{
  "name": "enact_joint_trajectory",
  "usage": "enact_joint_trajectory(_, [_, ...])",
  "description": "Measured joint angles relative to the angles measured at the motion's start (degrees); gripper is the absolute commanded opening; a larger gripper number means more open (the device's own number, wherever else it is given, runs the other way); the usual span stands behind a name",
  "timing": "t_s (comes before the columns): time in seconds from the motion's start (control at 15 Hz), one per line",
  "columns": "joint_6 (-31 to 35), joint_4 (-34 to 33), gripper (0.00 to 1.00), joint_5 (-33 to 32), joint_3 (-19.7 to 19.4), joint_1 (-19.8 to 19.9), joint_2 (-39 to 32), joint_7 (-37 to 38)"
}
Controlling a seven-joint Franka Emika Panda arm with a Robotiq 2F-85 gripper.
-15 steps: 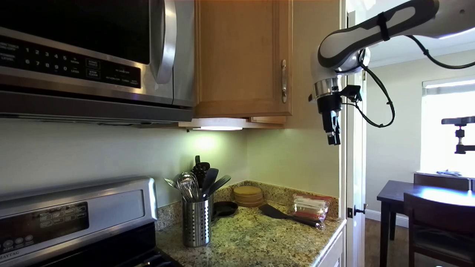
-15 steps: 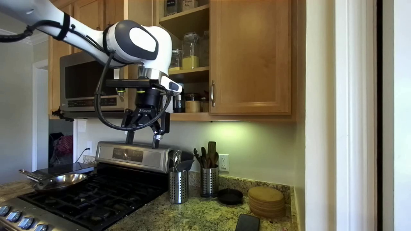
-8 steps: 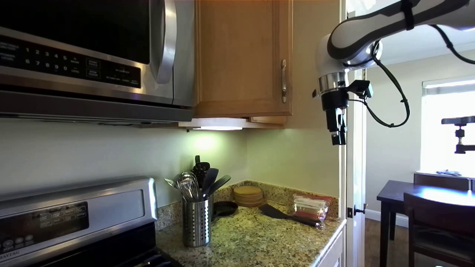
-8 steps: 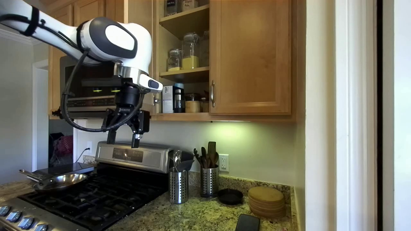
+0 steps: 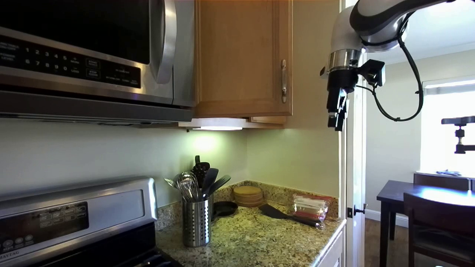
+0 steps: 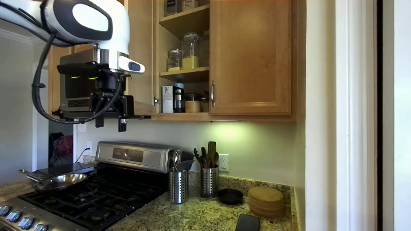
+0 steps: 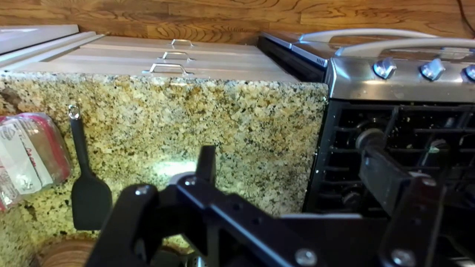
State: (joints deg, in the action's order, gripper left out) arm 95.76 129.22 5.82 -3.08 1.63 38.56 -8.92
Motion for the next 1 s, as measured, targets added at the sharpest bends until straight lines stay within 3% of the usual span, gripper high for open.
enact_joint_trajectory(1.0, [20.1,-0.1,1.00,3.6,7.9,-0.1,3.4,19.1])
